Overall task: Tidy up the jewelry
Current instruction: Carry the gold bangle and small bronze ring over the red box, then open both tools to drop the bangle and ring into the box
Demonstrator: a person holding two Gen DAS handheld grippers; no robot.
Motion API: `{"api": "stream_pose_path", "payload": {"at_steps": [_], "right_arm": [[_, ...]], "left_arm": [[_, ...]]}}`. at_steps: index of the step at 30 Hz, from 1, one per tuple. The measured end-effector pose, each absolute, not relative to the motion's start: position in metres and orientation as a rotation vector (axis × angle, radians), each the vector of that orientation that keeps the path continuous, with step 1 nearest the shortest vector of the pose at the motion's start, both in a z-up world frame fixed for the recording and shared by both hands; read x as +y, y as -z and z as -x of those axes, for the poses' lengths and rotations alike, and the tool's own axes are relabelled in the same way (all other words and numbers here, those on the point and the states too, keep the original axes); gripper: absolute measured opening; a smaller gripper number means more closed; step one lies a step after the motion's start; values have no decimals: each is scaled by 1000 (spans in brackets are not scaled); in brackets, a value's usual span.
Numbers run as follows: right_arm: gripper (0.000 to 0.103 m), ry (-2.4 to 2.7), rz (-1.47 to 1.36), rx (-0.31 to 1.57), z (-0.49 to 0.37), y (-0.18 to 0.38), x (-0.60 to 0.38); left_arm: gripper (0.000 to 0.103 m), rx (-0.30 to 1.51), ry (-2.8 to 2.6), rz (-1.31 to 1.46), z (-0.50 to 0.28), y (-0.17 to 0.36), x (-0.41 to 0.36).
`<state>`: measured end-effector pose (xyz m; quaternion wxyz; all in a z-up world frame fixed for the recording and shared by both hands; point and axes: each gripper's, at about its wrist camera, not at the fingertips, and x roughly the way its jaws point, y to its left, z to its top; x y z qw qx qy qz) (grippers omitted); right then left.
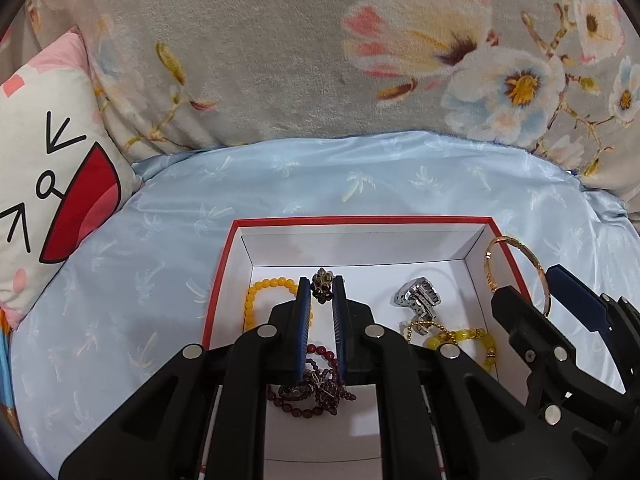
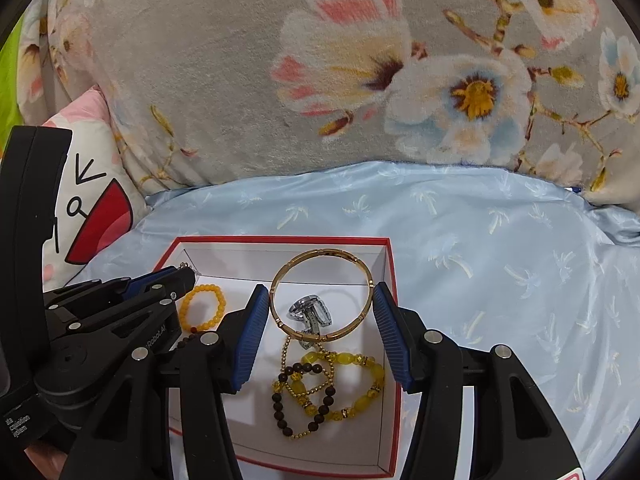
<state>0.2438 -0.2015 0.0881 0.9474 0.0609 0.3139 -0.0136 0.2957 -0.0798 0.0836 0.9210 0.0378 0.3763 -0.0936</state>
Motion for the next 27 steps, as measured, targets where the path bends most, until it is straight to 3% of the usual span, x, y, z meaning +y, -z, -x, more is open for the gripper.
{"api": "stream_pose_path", "payload": {"at_steps": [22,25,27], "right_arm": [[52,30,-134,683,-264,-69,-204],[54,43,-133,688,-265,-67,-204],[54,46,-138,684,-264,-68,-204]], "left_arm": [[12,802,174,-88,-313,-62,-85],[37,789,130,-106,-313,-62,-84],[41,786,131,-106,-313,-63,-82]]}}
